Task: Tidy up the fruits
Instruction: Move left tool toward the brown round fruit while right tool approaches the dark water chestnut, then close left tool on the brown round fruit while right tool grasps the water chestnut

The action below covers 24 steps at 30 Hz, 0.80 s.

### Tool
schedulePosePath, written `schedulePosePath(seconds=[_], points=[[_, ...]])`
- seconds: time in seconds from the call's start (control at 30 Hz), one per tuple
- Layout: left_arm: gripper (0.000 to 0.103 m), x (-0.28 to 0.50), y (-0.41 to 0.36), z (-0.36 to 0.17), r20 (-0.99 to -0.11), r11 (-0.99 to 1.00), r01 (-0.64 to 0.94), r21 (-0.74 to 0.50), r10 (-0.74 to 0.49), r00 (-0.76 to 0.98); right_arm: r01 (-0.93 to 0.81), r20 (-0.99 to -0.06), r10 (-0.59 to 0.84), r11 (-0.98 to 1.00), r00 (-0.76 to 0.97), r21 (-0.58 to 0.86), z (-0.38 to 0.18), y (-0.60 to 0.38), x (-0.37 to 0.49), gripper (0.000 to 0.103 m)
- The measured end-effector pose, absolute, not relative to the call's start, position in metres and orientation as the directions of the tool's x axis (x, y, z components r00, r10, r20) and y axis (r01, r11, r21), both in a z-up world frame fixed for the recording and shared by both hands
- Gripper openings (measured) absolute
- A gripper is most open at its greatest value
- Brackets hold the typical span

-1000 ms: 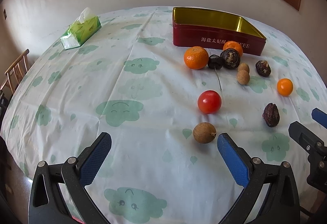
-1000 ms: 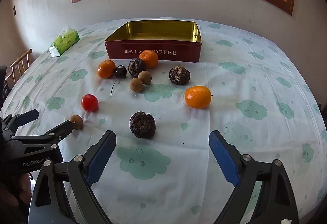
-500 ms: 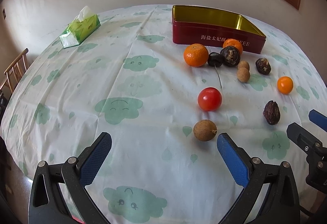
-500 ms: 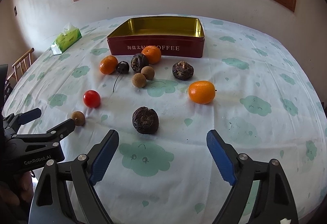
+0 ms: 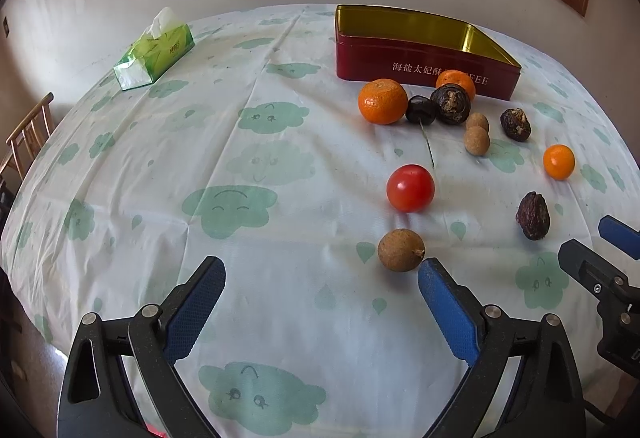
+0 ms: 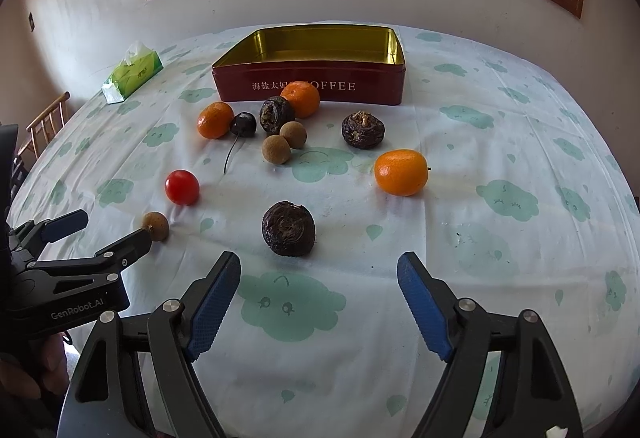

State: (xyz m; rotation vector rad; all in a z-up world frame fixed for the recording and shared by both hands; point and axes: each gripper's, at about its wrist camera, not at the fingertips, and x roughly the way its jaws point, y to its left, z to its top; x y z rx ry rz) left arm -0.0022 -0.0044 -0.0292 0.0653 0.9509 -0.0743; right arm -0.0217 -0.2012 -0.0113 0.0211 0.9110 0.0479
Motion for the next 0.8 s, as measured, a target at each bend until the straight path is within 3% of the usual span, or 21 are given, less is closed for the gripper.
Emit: schedulePosePath(seconds=[0.43, 0.8], points=[[0.085, -0.002, -0.005, -0.030, -0.822, 0.994, 0.111, 0.014, -0.052, 0.567, -0.044, -0.797, 0.061, 0.998, 0.600, 0.044, -0.014, -0.199, -0.021, 0.074], [0.073, 0.001, -0.008, -0.034, -0.832, 0.990, 0.137, -0.019, -0.092, 0.548, -0.092, -0.821, 0.098, 0.994, 0.562, 0.055, -0.023, -0.193, -0.009, 0.061]])
